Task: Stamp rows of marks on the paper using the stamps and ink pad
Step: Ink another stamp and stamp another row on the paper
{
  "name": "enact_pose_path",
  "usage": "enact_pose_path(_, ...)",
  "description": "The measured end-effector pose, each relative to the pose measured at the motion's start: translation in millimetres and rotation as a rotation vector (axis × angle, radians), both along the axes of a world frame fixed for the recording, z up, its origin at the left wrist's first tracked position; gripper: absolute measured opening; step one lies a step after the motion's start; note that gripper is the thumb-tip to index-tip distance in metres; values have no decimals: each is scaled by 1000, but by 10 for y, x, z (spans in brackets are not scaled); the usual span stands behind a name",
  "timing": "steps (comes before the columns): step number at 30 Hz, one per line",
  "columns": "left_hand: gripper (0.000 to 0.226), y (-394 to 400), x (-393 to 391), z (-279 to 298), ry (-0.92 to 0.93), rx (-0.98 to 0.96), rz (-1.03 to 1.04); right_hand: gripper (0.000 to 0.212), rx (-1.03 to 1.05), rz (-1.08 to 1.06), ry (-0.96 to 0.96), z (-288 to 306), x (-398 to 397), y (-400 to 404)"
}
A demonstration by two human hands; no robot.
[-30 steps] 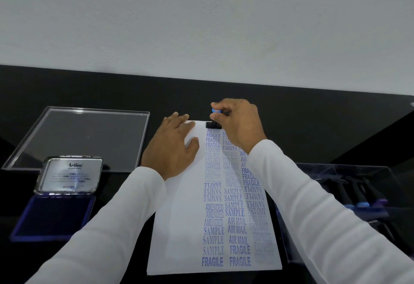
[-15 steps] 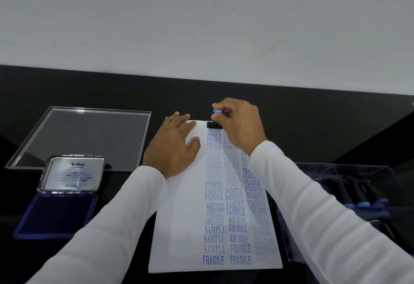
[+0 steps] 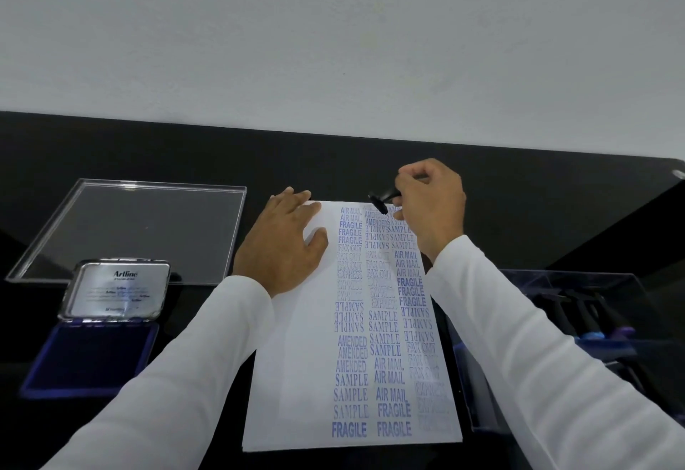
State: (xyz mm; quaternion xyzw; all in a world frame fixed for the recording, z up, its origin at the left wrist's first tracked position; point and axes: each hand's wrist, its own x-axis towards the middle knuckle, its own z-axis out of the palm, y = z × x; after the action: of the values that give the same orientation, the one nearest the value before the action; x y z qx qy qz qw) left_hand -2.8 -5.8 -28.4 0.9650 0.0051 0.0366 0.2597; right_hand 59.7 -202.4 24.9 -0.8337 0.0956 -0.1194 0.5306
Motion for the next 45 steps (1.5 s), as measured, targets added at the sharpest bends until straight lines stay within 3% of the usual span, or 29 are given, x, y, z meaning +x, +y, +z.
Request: enact_pose_path(45, 58, 10, 6, -4, -22, -40, -2, 16, 6, -27, 9, 25, -59, -27)
